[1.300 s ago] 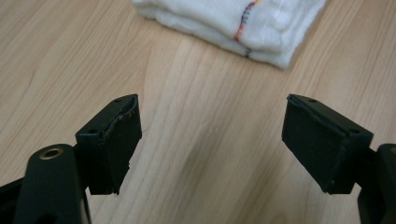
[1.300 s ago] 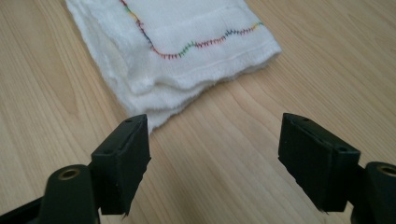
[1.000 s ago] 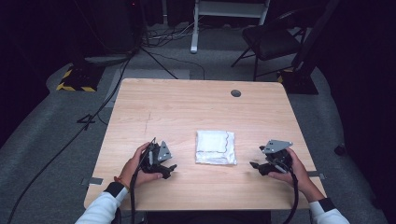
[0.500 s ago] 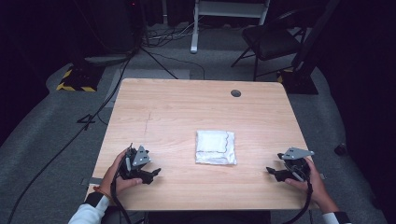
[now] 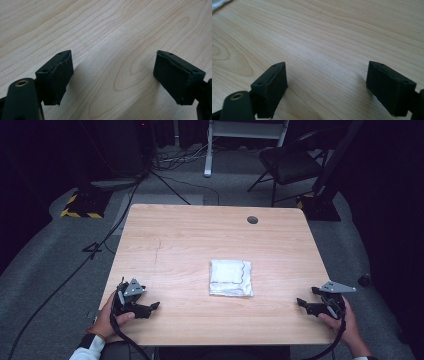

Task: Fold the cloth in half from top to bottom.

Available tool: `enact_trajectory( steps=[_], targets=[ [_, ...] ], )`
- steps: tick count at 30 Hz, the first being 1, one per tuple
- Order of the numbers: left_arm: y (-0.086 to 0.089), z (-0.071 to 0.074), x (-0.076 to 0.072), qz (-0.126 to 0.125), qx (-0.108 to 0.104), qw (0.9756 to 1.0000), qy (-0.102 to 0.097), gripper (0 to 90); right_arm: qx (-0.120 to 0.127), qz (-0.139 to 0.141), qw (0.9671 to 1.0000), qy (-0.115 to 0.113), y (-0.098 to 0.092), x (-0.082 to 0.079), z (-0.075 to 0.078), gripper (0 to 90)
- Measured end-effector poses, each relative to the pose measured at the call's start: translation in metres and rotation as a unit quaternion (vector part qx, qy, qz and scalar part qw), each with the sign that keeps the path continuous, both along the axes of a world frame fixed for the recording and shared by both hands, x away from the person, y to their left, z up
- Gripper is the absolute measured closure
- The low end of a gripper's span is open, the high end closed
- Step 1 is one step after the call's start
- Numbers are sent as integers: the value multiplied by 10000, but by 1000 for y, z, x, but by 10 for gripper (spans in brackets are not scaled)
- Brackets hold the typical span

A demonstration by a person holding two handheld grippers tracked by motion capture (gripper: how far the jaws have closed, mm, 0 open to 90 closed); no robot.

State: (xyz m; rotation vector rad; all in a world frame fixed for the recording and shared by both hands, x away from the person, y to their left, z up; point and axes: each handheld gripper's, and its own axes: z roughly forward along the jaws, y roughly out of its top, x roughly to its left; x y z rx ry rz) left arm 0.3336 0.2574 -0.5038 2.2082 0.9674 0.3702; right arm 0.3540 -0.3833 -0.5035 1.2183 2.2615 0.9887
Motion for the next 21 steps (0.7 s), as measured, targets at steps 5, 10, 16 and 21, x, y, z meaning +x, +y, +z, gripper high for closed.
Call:
enact_trajectory(
  steps=[5,10,16,21],
  targets=[
    [0,0,-1,65,3,10000,16,156,5,16,10000,9,0,1,0,165],
    [0,0,-1,58,16,10000,6,156,8,26,10000,8,0,1,0,165],
    [0,0,-1,55,16,10000,6,156,4,18,10000,10,0,0,0,165],
    [0,0,0,57,8,10000,15,154,5,20,10000,11,-1,1,0,165]
  ],
)
